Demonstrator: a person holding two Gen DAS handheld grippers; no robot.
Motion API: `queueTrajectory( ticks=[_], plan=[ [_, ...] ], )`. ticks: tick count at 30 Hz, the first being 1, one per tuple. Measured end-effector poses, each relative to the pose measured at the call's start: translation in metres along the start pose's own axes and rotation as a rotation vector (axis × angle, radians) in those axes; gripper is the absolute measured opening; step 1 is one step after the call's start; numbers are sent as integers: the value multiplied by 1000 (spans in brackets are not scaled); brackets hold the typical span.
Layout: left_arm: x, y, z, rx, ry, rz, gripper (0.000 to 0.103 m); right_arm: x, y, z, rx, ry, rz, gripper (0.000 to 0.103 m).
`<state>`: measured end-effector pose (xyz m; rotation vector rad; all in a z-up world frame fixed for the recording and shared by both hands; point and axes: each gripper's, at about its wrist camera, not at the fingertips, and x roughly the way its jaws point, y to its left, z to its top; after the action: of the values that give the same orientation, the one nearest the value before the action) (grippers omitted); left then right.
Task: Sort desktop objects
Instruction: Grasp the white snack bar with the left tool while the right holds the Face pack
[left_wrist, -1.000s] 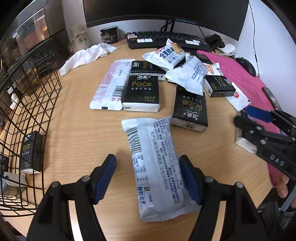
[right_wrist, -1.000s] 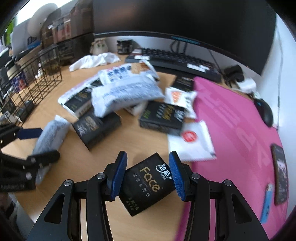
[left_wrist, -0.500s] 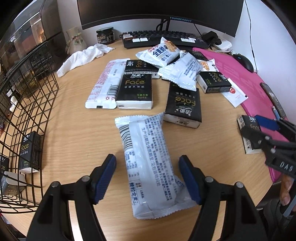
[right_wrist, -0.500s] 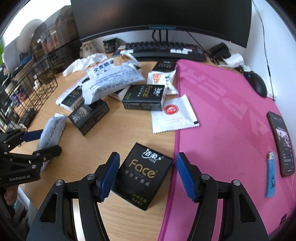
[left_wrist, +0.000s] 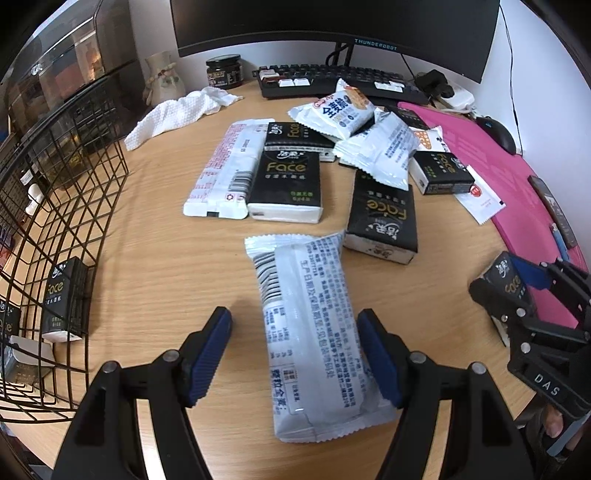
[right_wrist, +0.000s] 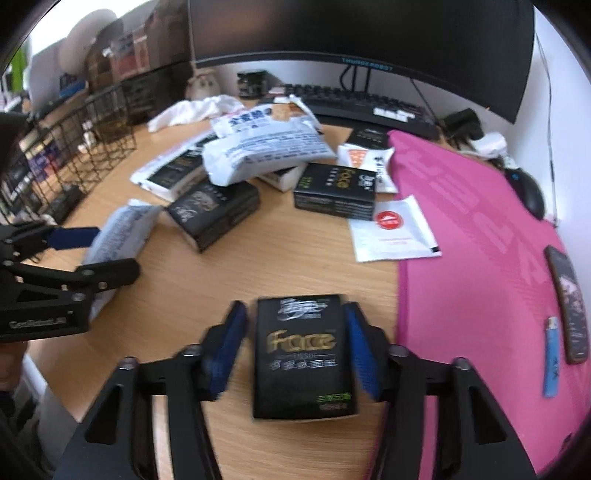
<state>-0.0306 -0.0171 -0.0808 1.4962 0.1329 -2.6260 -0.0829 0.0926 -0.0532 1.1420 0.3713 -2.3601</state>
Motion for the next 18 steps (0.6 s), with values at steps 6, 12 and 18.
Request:
queueTrajectory(
  ticks=[6, 12, 18],
  plan=[
    [-3, 1, 1, 3, -10, -2, 44, 0, 1, 0, 4, -4, 26, 46],
    [-4, 3, 2, 1, -4, -16, 42, 0, 1, 0, 7, -5, 39, 46],
    [-6, 3, 1, -5, -3, -20, 42, -1, 1, 0, 13, -6, 50, 46]
  ],
)
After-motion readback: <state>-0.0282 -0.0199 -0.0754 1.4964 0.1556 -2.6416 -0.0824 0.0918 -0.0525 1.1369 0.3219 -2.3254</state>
